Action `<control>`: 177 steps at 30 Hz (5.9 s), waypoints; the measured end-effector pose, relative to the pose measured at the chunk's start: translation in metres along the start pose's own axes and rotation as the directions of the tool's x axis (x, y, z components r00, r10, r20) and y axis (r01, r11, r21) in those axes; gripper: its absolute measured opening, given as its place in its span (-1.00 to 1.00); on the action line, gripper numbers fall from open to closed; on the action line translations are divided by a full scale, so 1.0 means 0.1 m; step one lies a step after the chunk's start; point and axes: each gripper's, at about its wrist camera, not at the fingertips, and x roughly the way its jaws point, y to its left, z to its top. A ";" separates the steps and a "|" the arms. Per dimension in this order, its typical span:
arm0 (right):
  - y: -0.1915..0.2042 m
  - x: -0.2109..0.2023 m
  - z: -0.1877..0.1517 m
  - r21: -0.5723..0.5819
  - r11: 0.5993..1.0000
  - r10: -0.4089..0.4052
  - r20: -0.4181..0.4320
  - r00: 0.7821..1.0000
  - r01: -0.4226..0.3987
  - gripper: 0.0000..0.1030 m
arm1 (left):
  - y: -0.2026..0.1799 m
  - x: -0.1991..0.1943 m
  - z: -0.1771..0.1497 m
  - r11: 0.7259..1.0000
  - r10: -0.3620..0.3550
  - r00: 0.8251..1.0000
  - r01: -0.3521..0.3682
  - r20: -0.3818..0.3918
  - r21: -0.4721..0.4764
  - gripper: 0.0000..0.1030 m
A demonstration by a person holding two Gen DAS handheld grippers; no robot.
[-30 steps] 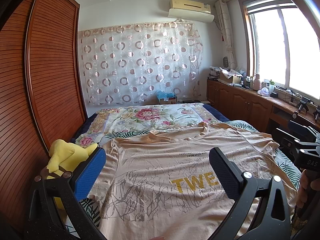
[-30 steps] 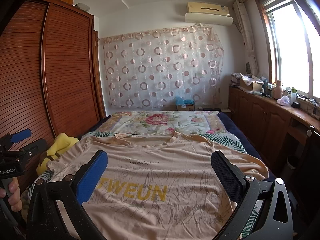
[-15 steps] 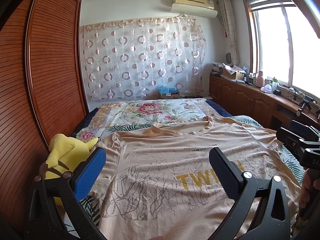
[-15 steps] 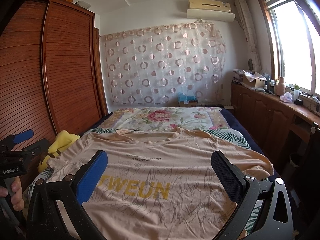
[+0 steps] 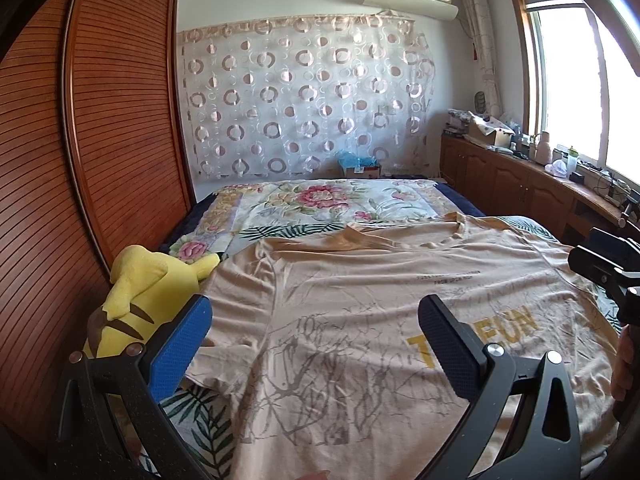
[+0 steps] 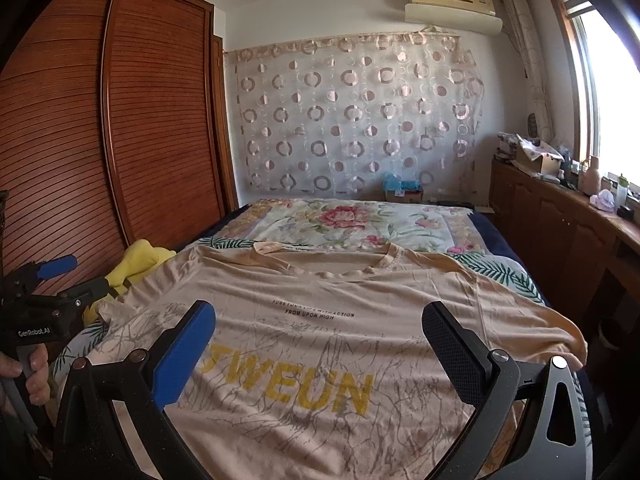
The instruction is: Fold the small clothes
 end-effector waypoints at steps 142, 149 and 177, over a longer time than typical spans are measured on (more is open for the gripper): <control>0.59 2.87 0.76 -0.117 0.946 0.245 -0.350 0.904 -0.301 -0.82 | 1.22 0.52 -0.31 0.998 -0.064 0.972 0.060 -0.224 -0.022 0.56; 0.79 2.92 0.53 -0.144 0.926 0.269 -0.396 0.878 -0.348 -0.31 | 1.11 0.63 -0.34 0.997 -0.077 0.965 0.075 -0.252 -0.016 0.56; 0.52 3.04 0.40 -0.178 0.937 0.215 -0.385 0.898 -0.301 -0.94 | 1.04 0.78 -0.41 0.996 -0.083 0.955 0.074 -0.285 -0.045 0.56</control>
